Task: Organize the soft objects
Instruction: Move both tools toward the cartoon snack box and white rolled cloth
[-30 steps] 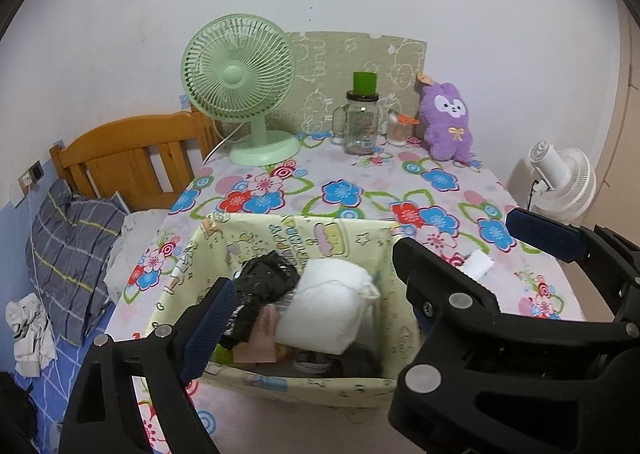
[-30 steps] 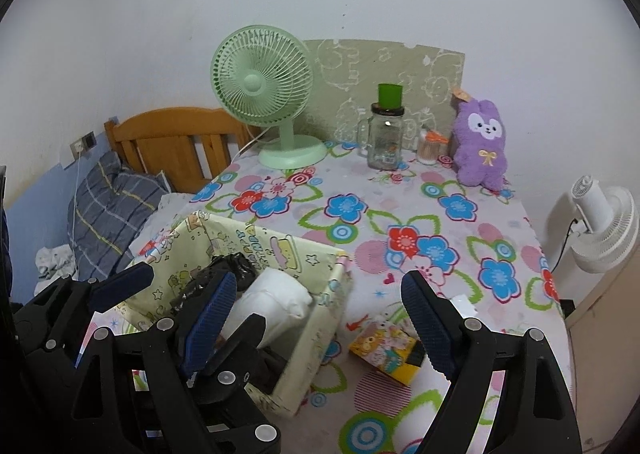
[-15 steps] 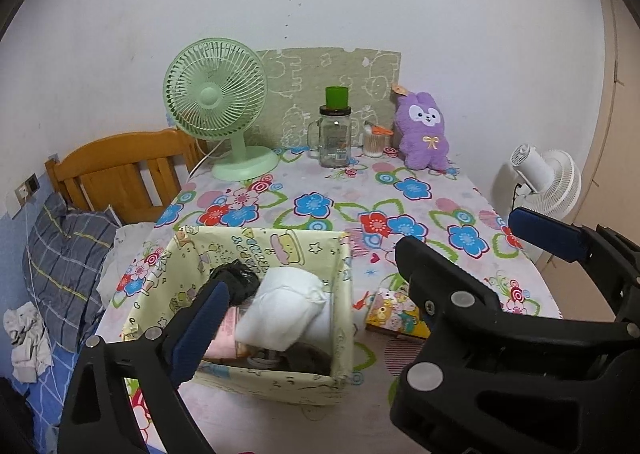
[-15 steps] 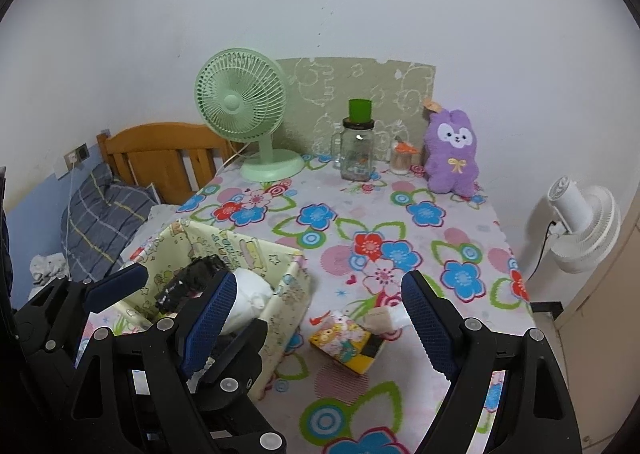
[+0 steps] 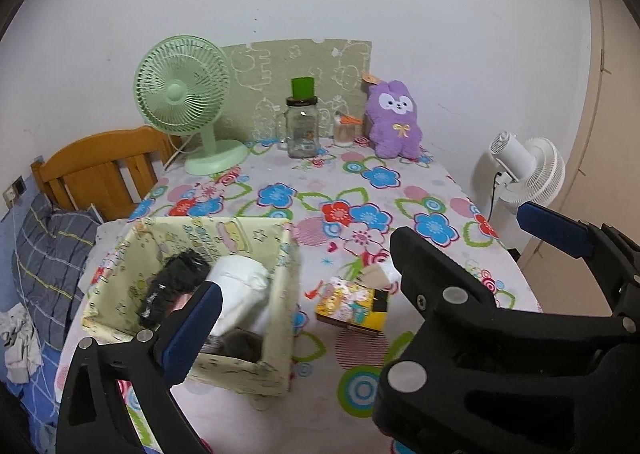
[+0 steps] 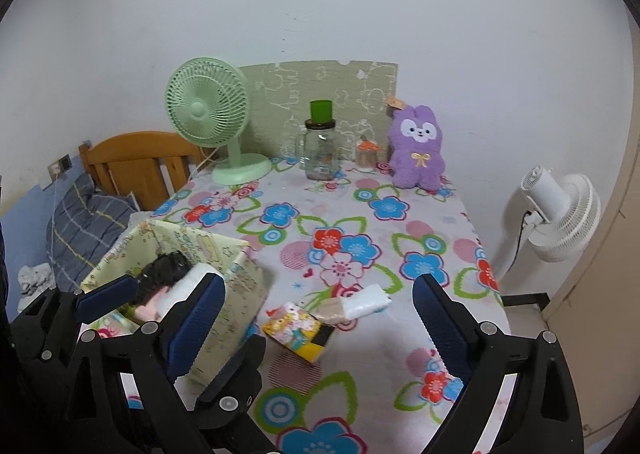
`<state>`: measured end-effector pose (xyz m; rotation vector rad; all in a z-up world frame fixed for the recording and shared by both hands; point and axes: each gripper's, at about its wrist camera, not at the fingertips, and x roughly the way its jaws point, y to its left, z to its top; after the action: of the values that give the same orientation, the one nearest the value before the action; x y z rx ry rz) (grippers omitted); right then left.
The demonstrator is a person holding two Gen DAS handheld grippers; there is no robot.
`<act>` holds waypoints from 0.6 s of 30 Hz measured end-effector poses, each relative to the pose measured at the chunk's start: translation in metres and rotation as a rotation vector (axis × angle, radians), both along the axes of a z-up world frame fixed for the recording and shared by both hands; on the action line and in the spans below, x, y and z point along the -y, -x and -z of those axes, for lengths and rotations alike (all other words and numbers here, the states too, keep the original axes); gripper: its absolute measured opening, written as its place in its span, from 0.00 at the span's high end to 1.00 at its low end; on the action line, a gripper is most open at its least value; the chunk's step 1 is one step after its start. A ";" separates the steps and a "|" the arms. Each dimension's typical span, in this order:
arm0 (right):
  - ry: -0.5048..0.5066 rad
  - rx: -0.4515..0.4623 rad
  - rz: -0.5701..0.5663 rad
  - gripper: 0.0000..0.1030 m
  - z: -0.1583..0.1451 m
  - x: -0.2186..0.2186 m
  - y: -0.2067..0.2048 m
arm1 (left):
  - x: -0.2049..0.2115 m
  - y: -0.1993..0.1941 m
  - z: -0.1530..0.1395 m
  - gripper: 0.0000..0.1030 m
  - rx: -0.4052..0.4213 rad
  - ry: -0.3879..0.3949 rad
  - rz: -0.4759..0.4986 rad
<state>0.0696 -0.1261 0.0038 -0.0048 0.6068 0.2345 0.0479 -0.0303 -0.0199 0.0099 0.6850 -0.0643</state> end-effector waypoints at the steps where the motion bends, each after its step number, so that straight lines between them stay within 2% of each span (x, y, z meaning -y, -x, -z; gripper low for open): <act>1: -0.001 -0.002 0.003 0.06 0.002 0.002 0.000 | 0.004 0.000 0.002 0.00 0.004 0.003 -0.002; 11: -0.024 -0.036 0.036 0.05 0.030 0.027 -0.003 | 0.025 -0.004 0.028 0.00 -0.023 -0.001 -0.014; 18: -0.016 -0.067 0.061 0.05 0.050 0.045 -0.013 | 0.042 -0.016 0.045 0.00 -0.068 0.000 0.019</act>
<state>0.0824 -0.1714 -0.0458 0.0368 0.6704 0.1803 0.0636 -0.0722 -0.0646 0.0138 0.7532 -0.0835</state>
